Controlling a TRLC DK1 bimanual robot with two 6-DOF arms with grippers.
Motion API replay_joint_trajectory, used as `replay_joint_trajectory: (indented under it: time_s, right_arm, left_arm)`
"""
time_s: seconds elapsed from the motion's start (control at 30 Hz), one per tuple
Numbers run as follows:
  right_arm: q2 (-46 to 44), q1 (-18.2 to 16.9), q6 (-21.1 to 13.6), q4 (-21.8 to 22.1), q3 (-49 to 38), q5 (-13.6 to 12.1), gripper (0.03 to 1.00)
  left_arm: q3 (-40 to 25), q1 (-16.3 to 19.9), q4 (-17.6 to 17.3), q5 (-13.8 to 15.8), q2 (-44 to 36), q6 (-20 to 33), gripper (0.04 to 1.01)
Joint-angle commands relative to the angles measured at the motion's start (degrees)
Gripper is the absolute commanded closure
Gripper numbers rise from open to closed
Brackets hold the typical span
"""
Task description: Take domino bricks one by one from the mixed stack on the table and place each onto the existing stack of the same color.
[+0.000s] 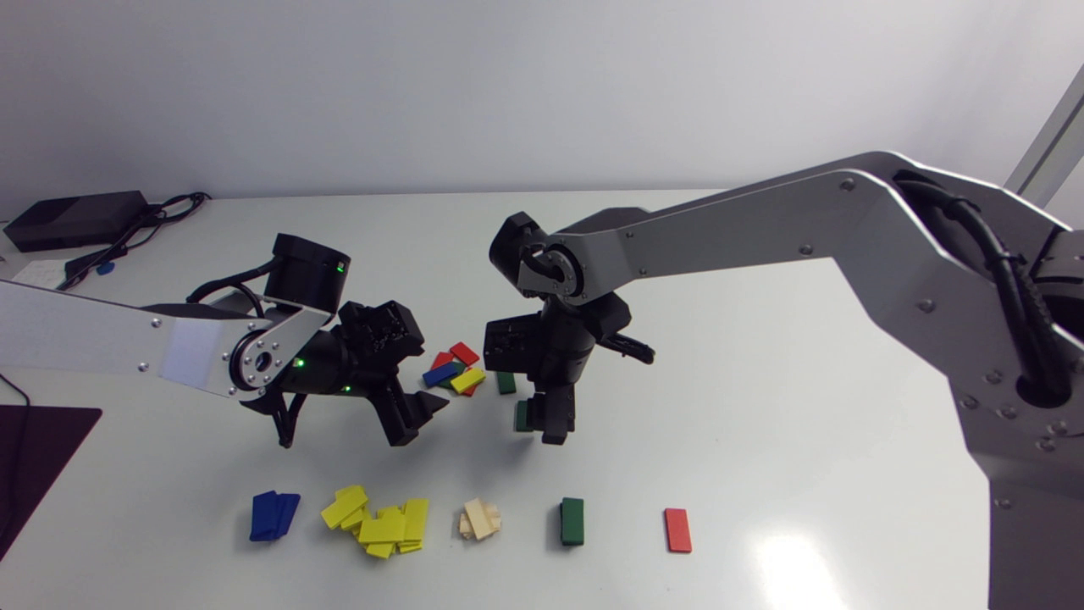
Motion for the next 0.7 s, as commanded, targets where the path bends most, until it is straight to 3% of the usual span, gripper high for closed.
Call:
replay_joint_trajectory:
  time_s: [0.0,0.67]
  right_arm:
    - [1.2,0.7,1.4,-0.3,0.9,0.2,0.136]
    - [6.6,1.8,2.8,-2.4,5.9,-1.0,0.126]
  left_arm:
    - [-1.0,-0.2,-0.3,0.3,-1.1,0.6,0.087]
    - [-1.3,0.5,-0.2,0.4,-1.1,0.8,0.087]
